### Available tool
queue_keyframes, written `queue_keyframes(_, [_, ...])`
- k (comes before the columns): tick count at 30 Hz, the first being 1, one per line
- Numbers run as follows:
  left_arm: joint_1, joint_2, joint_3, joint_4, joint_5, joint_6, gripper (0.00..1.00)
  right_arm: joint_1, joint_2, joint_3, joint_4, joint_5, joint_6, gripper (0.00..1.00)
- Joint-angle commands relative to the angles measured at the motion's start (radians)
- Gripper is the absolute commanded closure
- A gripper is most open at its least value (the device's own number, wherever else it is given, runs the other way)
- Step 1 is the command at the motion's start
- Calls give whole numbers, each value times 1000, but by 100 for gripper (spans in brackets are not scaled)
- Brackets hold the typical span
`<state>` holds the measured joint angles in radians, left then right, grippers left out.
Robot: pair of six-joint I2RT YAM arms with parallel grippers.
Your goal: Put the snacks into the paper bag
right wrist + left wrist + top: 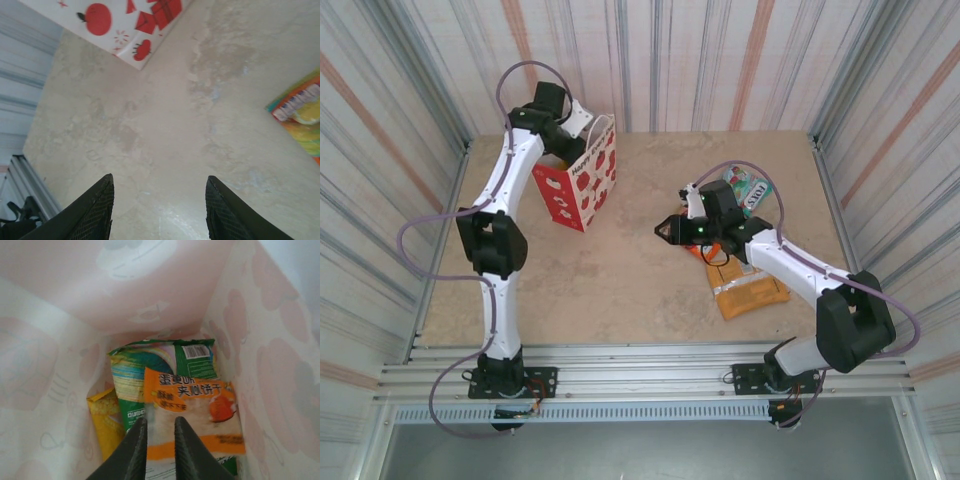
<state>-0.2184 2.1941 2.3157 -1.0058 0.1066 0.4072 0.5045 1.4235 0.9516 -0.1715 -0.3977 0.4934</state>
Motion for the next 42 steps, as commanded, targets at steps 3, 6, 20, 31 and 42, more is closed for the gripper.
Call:
queue_keyframes(3, [-8, -13, 49, -42, -20, 10, 72, -56, 11, 60, -161, 80, 21, 49])
queue_keyframes(6, [-18, -41, 62, -46, -16, -1, 65, -112, 11, 68, -227, 77, 25, 49])
queue_keyframes(20, [-122, -407, -41, -6, -58, -86, 50, -583, -95, -23, -621, 93, 44, 36])
queue_keyframes(31, [-275, -775, -527, 141, -50, -179, 51, -752, -48, -92, -633, 228, -24, 30])
queue_keyframes(42, [-342, -975, -826, 184, -9, -262, 52, -573, 112, -118, -553, 185, 11, 31])
